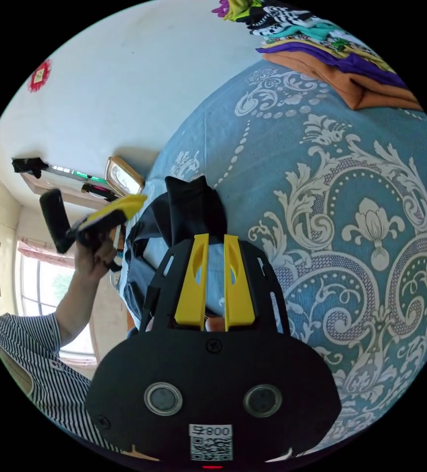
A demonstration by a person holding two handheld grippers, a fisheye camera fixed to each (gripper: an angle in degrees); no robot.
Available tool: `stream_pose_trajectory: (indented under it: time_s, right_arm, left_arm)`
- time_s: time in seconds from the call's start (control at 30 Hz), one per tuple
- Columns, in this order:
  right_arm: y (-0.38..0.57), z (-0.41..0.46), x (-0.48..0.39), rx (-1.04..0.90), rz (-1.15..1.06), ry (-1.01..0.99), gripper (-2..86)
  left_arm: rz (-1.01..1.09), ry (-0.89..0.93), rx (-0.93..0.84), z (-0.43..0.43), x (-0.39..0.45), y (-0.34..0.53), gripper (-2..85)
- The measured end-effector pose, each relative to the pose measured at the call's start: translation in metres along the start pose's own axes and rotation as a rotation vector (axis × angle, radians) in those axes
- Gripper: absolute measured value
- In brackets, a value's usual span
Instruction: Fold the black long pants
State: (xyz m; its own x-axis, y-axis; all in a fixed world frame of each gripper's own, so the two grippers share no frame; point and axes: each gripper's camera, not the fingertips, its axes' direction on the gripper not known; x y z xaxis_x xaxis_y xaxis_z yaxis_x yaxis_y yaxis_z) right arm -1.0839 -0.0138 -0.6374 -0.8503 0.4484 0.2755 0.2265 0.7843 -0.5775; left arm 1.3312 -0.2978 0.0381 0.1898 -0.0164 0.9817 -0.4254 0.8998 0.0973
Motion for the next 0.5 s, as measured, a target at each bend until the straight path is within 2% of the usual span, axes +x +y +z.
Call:
stream_pose_trajectory:
  time_s: [0.17, 0.33, 0.5]
  right_arm:
    - [-0.013, -0.006, -0.012, -0.018, -0.055, 0.08, 5.0]
    - [-0.027, -0.011, -0.019, -0.035, -0.086, 0.15, 2.5]
    - [-0.037, -0.018, -0.015, -0.043, -0.086, 0.143, 1.1]
  left_arm:
    - [-0.078, -0.099, -0.18, 0.068, -0.049, -0.075, 6.9]
    - [-0.086, -0.104, -0.37, 0.127, -0.067, -0.1, 3.2]
    - [-0.069, -0.092, -0.32, 0.131, -0.066, -0.119, 0.8]
